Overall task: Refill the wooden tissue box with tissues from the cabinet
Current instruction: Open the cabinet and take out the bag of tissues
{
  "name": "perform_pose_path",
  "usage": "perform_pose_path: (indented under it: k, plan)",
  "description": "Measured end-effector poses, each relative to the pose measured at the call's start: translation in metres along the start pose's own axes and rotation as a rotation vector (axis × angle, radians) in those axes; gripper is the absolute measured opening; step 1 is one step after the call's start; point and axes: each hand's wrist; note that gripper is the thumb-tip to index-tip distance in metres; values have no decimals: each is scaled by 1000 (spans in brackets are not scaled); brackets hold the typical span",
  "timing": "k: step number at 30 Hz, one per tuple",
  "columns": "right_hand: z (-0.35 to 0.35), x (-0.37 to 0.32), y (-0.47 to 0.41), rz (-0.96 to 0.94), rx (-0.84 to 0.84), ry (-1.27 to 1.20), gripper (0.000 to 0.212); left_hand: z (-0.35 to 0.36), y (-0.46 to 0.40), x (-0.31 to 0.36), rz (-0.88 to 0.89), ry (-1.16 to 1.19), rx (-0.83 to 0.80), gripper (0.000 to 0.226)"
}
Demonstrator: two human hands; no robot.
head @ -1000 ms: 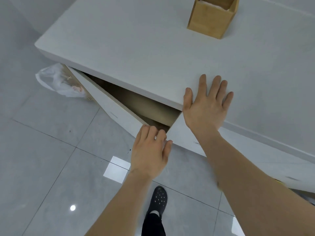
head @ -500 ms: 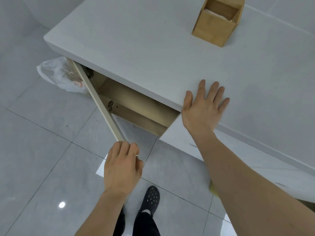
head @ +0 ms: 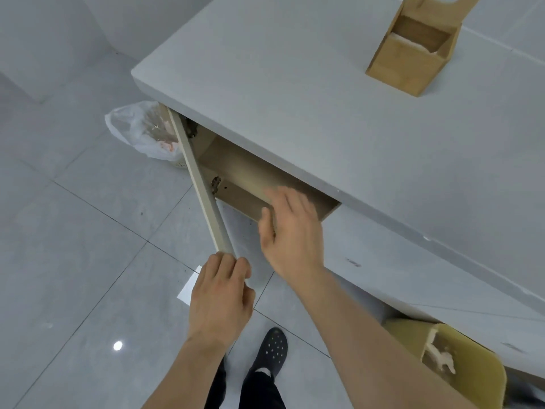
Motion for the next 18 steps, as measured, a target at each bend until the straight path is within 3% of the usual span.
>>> perform_pose_path:
  k: [3,6,9,18]
  plan:
    - [30,-29,16,16,-136,-176,28,0,6,-10,17,28,8,26]
    - [57,-46,24,194,-303,-450,24,0,11,-21,26,58,4,25]
    - [76,-56,28,301,-301,-577,27,-1,19,-36,28,71,2,23]
    - [105,-30,4,378,-194,-403,29,-5,39,-97,-228,-91,222,37]
Point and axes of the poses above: each hand's wrist, its own y-axis away from the middle knuckle, its own z-axis out of the palm, x = y × z, and after that the axes turned 13 degrees about -x, right-handed
